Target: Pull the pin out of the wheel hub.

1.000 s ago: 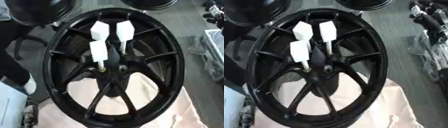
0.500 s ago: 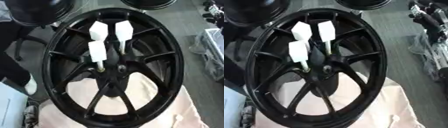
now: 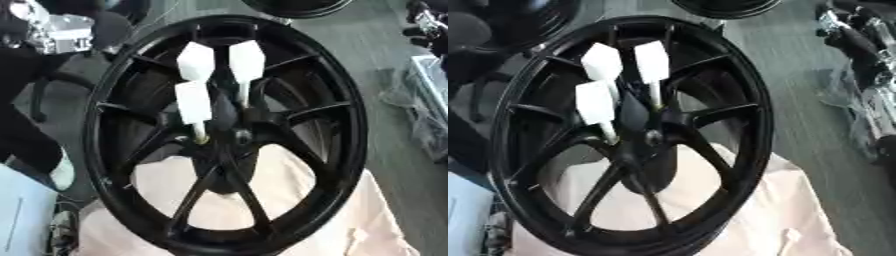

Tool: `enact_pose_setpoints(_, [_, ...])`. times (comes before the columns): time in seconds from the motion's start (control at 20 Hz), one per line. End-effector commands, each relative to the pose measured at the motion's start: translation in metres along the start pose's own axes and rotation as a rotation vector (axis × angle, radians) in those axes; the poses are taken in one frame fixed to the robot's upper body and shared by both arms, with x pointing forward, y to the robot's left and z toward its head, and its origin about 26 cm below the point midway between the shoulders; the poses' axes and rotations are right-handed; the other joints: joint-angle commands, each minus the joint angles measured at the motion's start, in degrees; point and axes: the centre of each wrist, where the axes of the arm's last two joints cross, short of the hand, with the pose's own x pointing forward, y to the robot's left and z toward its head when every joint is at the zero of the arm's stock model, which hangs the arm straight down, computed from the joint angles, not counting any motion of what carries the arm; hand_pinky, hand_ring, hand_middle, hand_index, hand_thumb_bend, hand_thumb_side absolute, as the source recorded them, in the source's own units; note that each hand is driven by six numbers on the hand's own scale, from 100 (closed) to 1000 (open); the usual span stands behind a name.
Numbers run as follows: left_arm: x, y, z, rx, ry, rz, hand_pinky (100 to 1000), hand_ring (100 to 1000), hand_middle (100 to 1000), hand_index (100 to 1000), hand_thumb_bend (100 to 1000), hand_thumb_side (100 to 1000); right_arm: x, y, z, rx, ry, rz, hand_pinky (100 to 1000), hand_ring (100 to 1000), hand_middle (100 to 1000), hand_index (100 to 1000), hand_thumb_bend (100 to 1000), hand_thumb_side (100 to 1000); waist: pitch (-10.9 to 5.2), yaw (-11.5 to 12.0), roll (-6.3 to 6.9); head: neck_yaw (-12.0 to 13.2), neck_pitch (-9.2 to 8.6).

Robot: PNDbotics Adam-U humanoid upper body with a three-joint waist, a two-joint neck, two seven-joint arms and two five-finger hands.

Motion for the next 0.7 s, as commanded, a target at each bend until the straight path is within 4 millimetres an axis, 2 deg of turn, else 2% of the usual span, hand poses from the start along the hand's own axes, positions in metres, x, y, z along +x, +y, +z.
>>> enact_pose_setpoints(0.05, [0.004,0.004,0.004,-0.035,0.028,-0.032,814,726,732,836,446,626,0.014,-0.008,-0.003,-0.004,-0.039,0.036,876,768,726,900,239,478,-0.86,-0.03,-0.21,0.15,0.15])
enact_pose_setpoints(0.5, [0.009,-0.008,-0.009,-0.100,0.078,-0.044,813,721,726,833,462,637,0.012,-0.007,-0.002,-0.001,-0.035,0.034,876,769,726,900,236,480,-0.78,-0.15,-0.23,0.38,-0.13])
enact_pose_setpoints(0.7, [0.013,-0.011,-0.015,-0.125,0.087,-0.035,816,735,740,863,464,631,0.012,-0.006,-0.002,0.003,-0.032,0.031,877,769,726,900,235,481,-0.78,-0.25,-0.18,0.48,-0.07])
